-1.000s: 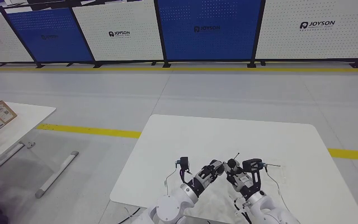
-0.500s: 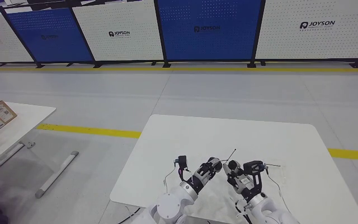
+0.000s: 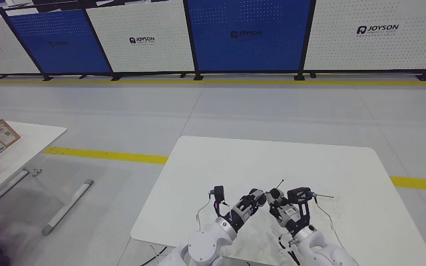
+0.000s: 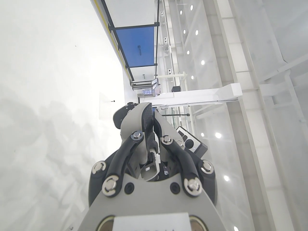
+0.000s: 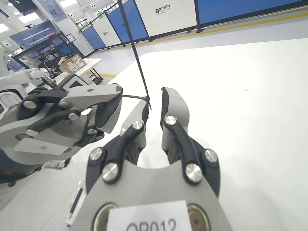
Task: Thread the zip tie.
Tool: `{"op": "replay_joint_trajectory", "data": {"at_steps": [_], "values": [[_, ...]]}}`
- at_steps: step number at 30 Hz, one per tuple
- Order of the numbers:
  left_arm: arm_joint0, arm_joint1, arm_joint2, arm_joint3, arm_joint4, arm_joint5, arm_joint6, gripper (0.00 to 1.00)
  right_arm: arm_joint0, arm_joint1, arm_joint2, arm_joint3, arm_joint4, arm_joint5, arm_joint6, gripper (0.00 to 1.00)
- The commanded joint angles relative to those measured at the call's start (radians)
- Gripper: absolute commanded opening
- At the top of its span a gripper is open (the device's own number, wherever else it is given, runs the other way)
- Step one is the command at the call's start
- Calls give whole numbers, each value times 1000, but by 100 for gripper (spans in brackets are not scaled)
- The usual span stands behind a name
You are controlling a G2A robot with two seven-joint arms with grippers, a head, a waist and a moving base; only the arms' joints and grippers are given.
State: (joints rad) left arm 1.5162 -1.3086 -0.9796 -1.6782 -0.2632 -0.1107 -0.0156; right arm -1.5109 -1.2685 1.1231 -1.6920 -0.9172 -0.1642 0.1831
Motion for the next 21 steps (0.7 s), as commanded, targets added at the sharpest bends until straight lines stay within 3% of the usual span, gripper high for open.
{"op": "replay_joint_trajectory", "data": {"at_steps": [1, 8, 21], "values": [[0, 0, 0, 0, -1, 0, 0, 0, 1, 0, -1, 0, -2, 2, 0, 0], [-2, -1, -2, 4, -6, -5, 1, 0, -1, -1, -3, 4, -3, 4, -6, 0], [8, 0, -8, -10, -34, -51, -25, 0, 11, -2, -15, 19, -2, -4, 9, 0]]}}
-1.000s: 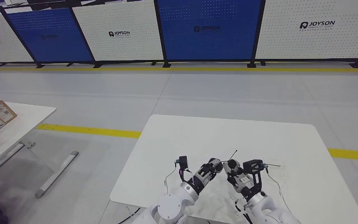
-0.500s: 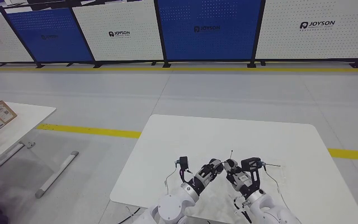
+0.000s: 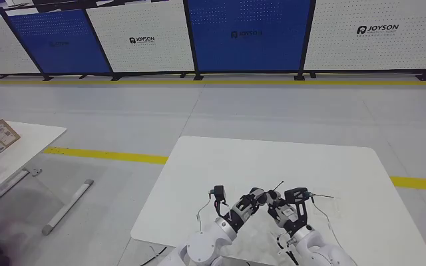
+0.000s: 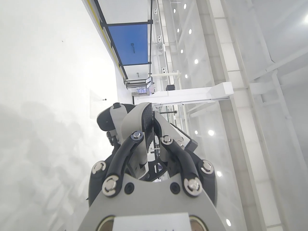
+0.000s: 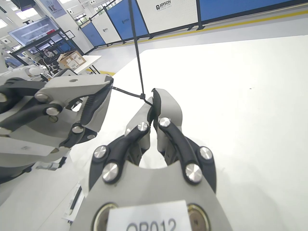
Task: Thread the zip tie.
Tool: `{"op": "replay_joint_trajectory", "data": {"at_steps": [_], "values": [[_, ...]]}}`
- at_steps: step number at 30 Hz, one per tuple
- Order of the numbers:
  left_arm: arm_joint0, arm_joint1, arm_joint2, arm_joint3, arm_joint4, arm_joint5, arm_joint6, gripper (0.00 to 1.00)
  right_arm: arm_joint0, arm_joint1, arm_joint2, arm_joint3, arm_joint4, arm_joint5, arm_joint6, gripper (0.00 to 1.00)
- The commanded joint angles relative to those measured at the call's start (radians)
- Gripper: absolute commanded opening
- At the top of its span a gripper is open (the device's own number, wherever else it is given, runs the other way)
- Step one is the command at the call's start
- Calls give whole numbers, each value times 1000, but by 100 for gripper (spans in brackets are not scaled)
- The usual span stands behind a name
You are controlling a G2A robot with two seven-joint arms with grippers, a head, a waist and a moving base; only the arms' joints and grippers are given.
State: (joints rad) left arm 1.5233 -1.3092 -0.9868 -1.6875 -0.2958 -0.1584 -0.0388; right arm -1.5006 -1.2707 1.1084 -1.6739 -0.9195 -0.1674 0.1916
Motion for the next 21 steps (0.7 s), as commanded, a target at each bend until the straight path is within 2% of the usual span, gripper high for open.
{"op": "replay_joint_trajectory", "data": {"at_steps": [1, 21], "values": [[2, 0, -2, -2, -3, -6, -4, 0, 1, 0, -1, 2, 1, -1, 1, 0], [24, 2, -15, -29, -37, -66, -13, 0, 15, -2, -7, 42, 17, -20, -4, 0]]}}
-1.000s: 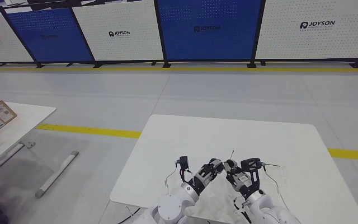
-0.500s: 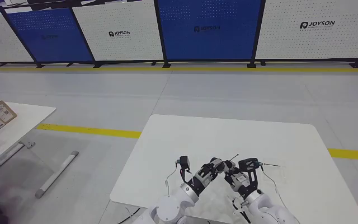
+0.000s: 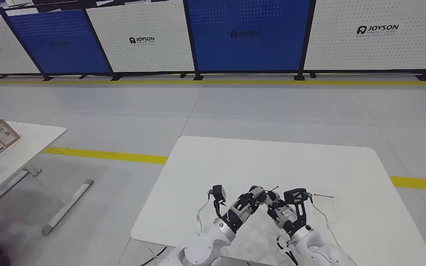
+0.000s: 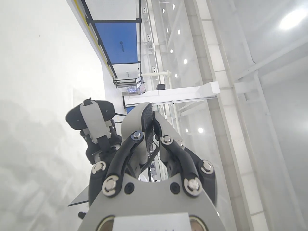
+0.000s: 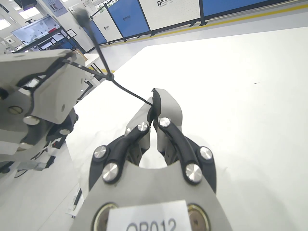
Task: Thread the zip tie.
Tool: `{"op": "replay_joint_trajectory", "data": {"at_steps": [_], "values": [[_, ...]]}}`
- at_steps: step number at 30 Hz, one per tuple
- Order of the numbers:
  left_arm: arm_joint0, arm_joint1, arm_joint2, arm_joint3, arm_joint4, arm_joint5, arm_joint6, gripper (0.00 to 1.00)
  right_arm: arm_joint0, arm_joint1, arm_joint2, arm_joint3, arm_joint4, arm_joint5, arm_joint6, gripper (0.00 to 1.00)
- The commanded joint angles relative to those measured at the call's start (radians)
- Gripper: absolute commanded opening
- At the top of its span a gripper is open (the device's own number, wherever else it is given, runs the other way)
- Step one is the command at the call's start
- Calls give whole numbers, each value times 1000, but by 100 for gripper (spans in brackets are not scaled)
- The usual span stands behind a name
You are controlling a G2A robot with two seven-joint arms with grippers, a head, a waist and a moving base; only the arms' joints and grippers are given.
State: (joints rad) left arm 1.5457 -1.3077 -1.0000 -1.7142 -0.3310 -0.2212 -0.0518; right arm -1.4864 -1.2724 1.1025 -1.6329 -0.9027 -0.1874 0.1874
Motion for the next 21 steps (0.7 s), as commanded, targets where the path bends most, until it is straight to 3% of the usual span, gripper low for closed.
{"op": "replay_joint_trajectory", "data": {"at_steps": [1, 21], "values": [[4, 1, -3, -5, -3, -5, 0, 0, 2, 0, -1, 2, 0, -1, 0, 0], [23, 2, -13, -33, -19, -35, 1, 0, 19, -4, -16, 25, -3, 0, 2, 0]]}}
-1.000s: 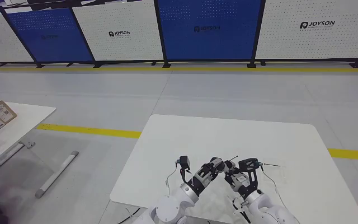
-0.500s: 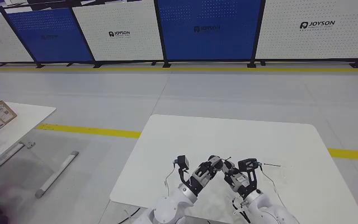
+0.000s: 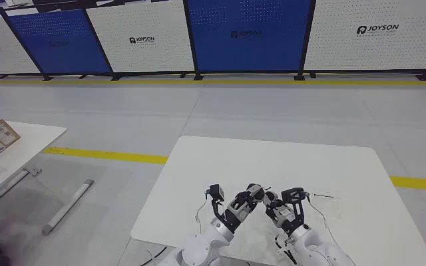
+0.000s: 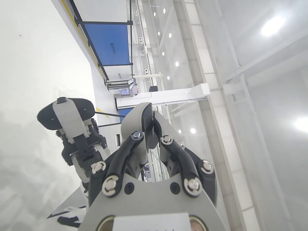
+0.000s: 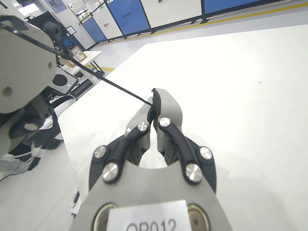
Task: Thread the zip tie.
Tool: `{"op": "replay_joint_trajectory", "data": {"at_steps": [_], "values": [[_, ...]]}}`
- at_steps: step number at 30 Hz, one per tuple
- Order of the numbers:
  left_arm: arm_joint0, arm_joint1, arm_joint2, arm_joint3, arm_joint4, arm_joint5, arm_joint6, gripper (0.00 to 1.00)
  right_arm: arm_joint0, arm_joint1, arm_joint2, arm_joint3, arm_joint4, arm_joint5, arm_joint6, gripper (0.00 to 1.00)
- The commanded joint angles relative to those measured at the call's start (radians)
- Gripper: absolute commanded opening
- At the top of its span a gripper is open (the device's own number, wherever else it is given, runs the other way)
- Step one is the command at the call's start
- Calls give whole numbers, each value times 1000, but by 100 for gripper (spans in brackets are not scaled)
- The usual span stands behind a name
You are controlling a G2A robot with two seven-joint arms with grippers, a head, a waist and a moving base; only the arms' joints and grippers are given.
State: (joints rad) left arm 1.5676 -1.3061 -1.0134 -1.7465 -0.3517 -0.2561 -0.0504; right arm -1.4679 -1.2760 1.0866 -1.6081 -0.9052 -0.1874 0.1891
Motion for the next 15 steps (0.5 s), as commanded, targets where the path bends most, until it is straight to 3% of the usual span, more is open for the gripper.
{"op": "replay_joint_trajectory", "data": {"at_steps": [1, 10, 15], "values": [[2, 0, 0, -3, 3, -1, -1, 0, 1, 0, -1, 0, -1, 1, 1, 0], [10, 1, 0, -20, 18, -3, 3, 0, 8, -1, -4, -2, -5, 5, 10, 0], [2, 0, 0, -12, 26, 16, 23, 0, -3, 3, 9, -13, 4, -16, 26, 0]]}}
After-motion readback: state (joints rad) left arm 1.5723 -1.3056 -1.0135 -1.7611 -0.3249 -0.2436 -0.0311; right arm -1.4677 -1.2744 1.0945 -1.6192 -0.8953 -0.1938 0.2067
